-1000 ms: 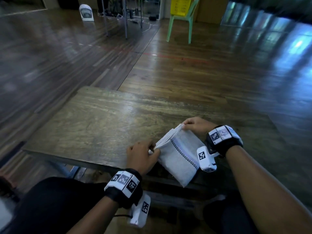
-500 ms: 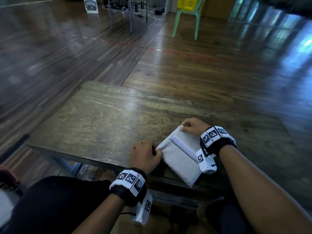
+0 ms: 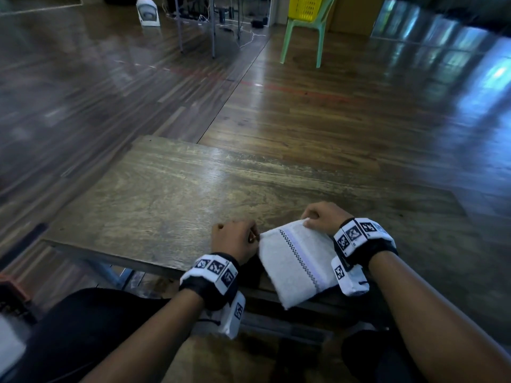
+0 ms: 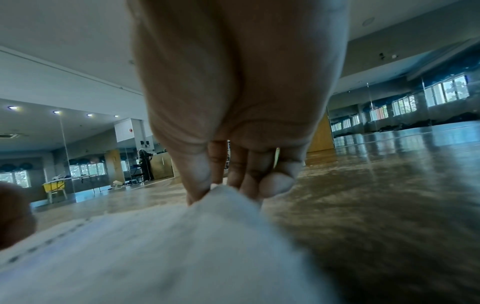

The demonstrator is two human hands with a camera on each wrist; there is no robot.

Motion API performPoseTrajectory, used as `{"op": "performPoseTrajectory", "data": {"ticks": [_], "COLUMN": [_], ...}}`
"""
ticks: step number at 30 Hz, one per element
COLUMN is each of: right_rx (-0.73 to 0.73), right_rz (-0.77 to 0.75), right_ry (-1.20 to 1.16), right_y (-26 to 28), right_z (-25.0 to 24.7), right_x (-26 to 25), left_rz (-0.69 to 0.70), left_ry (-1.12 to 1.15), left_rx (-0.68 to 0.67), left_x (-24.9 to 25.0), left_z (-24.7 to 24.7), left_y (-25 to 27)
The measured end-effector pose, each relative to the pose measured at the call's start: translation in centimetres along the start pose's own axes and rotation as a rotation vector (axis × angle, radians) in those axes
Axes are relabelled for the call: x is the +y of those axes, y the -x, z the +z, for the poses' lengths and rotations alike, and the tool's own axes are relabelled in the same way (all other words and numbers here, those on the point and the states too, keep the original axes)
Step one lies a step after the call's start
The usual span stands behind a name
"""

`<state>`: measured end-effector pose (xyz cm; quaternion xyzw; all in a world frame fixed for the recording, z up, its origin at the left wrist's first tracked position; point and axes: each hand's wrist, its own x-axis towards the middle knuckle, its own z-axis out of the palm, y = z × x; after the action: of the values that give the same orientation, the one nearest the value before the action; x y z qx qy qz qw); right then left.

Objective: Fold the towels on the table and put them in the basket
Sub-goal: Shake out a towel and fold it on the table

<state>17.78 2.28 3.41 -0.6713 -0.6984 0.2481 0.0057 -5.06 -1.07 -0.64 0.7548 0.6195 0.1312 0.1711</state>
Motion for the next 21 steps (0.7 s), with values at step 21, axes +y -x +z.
{"op": "performPoseTrajectory", "data": {"ticks": [21], "right_rx": [0.109], "right_rz": [-0.090], "right_ry": [0.118], "right_y": [4.8], "right_z": [2.1], "right_x": [3.2], "left_rz": [0.501], "left_ry": [-0.264], "left_rx": [-0.128], "left_x": [3.4], "left_z": [0.5], "left_y": [-3.6]}}
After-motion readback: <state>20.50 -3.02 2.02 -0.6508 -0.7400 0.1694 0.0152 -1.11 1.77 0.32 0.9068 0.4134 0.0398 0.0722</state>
